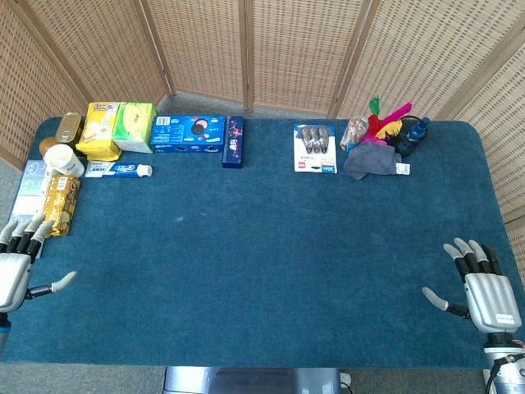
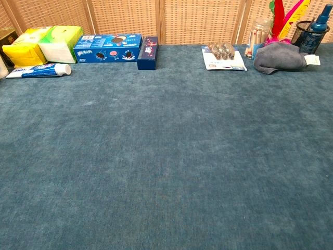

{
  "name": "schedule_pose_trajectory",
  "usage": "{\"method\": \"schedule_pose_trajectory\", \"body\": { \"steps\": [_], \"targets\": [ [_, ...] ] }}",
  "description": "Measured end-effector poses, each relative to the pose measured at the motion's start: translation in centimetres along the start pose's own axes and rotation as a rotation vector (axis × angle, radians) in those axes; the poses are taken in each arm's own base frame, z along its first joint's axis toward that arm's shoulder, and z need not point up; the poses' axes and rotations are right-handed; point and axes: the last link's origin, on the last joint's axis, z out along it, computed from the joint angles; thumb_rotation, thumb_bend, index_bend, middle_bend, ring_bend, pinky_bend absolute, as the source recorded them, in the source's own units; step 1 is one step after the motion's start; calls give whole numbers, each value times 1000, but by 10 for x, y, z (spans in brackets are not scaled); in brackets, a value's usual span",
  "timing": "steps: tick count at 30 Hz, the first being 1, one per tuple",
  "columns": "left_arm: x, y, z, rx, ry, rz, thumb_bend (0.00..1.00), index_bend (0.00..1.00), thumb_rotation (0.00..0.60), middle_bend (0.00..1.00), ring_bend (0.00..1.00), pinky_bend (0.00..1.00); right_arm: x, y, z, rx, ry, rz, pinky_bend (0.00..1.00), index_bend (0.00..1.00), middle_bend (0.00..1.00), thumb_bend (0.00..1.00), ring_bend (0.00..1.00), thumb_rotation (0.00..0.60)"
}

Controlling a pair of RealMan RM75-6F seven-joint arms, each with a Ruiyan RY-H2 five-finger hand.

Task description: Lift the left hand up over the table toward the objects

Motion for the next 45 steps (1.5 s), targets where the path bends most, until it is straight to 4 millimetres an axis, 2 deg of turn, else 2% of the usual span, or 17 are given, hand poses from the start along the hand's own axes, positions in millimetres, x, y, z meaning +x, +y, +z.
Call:
{"method": "schedule_pose_trajectory", "body": {
  "steps": [11,13,14,15,17,18,19,20,21,22,24,25,27,36,45],
  "targets": [
    [-2,2,0,-5,0,8,0,53,0,0,0,0,1,0,-1,3,6,1,7,125,59,0,0,0],
    [-2,2,0,-11,1,7,0,90,0,16,2,0,1,0,-1,3,7,1,8,125,58,0,0,0],
    [-2,3,1,-15,5,5,0,111,0,47,16,0,1,0,0,2,6,1,8,125,58,0,0,0],
    [-2,3,2,-19,10,1,0,147,0,135,73,0,1,0,0,1,4,1,7,125,58,0,0,0],
    [-3,3,4,-28,24,-7,0,192,0,396,292,6,0,0,1,-2,0,-2,7,124,59,0,0,0],
    [-3,3,5,-32,30,-14,0,222,0,572,466,77,0,0,1,-2,-1,-3,8,124,59,0,0,0],
    [-3,2,6,-36,34,-18,0,270,0,735,644,221,0,0,1,-1,-1,-3,8,124,59,0,0,0],
    [-4,2,7,-44,41,-18,0,304,0,827,749,366,0,0,0,-1,0,-3,8,124,59,0,0,0],
    [-4,2,9,-49,47,-15,0,359,0,928,880,625,0,-1,0,0,1,-3,8,124,59,0,0,0],
    [-5,2,10,-55,51,-10,0,418,0,984,961,828,0,-1,0,0,2,-3,8,123,59,0,0,0],
    [-5,3,10,-63,50,-9,0,535,0,1000,1000,990,0,0,0,-1,3,-1,8,122,59,0,0,0],
    [-5,5,11,-68,52,-13,0,599,0,1000,1000,1000,0,0,0,-1,4,0,8,121,59,0,0,0],
    [-4,8,11,-81,70,-22,0,647,0,1000,1000,1000,1,0,0,-2,6,3,8,121,59,0,0,0],
    [-2,13,9,-136,126,-25,0,696,0,1000,1000,1000,2,0,0,-1,5,5,7,117,59,0,0,0],
    [-3,12,14,-157,79,-139,0,695,0,1000,1000,1000,1,0,1,-1,1,5,8,117,58,0,0,0]
  ]
}}
